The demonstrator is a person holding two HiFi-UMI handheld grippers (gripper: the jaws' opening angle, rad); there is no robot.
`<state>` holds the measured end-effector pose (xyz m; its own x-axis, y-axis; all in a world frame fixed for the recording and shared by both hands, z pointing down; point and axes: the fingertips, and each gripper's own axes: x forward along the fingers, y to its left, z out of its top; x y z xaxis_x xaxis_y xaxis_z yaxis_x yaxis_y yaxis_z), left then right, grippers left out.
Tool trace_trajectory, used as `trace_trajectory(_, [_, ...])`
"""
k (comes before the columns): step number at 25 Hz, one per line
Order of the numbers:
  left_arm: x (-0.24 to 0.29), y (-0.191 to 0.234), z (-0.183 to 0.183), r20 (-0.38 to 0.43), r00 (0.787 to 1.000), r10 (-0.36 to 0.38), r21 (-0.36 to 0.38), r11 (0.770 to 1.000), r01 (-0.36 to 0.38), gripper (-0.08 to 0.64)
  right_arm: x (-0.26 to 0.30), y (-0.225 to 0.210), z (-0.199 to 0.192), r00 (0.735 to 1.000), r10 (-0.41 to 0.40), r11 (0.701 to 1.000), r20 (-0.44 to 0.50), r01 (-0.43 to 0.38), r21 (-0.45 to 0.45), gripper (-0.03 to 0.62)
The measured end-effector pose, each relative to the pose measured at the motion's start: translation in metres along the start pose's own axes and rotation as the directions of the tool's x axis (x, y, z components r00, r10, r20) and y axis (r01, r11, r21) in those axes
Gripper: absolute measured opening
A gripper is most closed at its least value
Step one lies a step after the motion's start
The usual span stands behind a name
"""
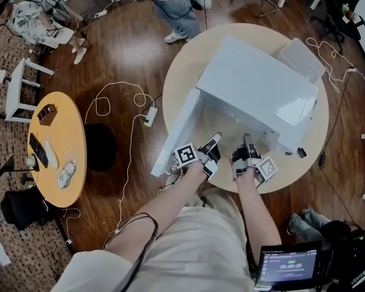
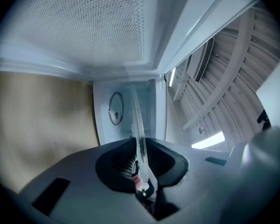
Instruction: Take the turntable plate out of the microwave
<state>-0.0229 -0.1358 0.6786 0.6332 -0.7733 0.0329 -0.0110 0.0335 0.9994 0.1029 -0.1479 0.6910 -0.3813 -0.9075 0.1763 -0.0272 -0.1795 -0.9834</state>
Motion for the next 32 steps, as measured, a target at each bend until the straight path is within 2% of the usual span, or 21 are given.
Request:
trace_trajectory(4, [-0.008,0.003,-0.006,-0.009,0.999,0.05,0.016,0.999,-0.05,0.046,-0.01,0.003,-0.001,1.0,-0.002,1.0,-0.003,0.002,-0.003,0.029])
trace_trajectory(15, [-0.009,-0.014,-0.012,-0.046,0.998,0.05,0.038,0.998,-0.048,0.046,-0.014,0.022,0.0,0.999,0.032,0.999,-0.022,-0.033,-0.036,0.029])
trace_trajectory(24, [-0.018,-0.015,-0.027,-0.105,0.988,0.113,0.04,0.993,-0.109,0.048,-0.026,0.027,-0.003,0.999,0.014,0.998,-0.048,-0.016,-0.053,0.029])
trace_trajectory(32, [-0.026,-0.023,-0.031,-0.144,0.983,0.111,0.057,0.993,-0.103,0.047,-0.031,0.036,-0.01,0.996,0.045,0.997,-0.083,-0.05,-0.063,0.029])
